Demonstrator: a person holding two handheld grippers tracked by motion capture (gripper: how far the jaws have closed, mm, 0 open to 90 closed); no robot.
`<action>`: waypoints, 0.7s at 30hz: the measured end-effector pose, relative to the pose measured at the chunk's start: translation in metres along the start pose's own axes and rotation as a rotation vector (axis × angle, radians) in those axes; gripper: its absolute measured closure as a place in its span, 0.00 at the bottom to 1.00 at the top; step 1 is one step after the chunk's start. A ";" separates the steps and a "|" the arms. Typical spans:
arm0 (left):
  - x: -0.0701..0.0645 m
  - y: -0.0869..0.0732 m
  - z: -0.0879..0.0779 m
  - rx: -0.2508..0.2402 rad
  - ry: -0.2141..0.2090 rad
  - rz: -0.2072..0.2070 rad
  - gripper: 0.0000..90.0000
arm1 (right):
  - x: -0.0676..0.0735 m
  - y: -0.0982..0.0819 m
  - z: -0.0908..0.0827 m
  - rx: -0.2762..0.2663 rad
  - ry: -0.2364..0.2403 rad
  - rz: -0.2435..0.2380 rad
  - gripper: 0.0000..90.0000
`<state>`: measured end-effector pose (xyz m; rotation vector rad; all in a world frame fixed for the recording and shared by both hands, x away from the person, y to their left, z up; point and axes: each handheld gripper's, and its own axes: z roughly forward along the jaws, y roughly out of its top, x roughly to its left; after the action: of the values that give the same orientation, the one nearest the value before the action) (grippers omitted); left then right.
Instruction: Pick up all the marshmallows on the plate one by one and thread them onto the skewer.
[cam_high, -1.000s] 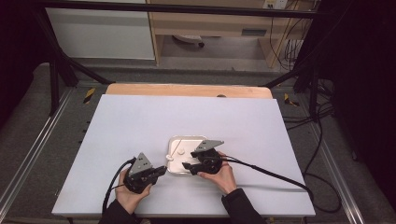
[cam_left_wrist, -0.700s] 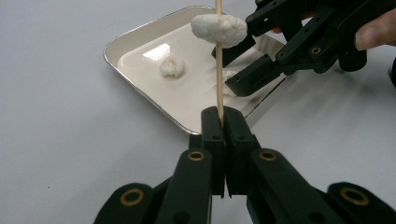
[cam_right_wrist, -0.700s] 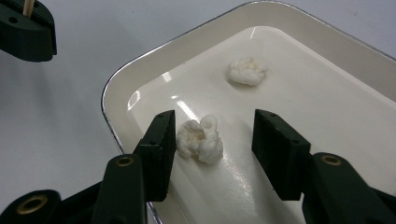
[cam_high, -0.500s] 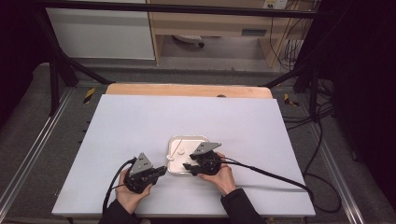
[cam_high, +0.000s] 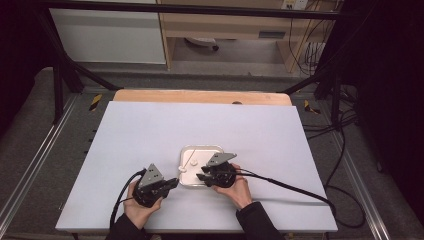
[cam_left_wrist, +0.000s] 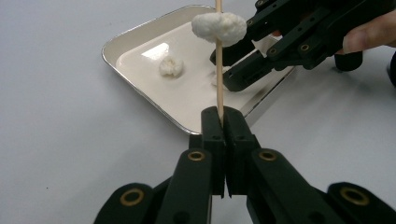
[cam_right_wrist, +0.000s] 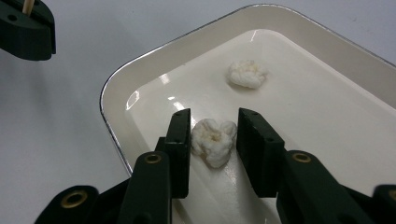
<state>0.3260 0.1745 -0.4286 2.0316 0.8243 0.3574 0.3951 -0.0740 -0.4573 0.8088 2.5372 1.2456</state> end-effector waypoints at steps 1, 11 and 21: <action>0.000 0.000 0.000 0.001 0.000 0.000 0.98 | 0.000 0.000 0.000 -0.001 0.000 0.008 0.75; 0.000 0.000 0.000 0.002 -0.002 0.000 0.98 | -0.002 0.002 -0.003 0.006 0.020 0.066 0.79; -0.001 0.000 0.000 0.001 -0.004 0.004 0.98 | -0.004 0.013 -0.020 -0.046 0.056 0.099 0.81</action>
<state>0.3254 0.1743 -0.4288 2.0345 0.8175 0.3551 0.3955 -0.0833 -0.4345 0.9119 2.5295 1.3691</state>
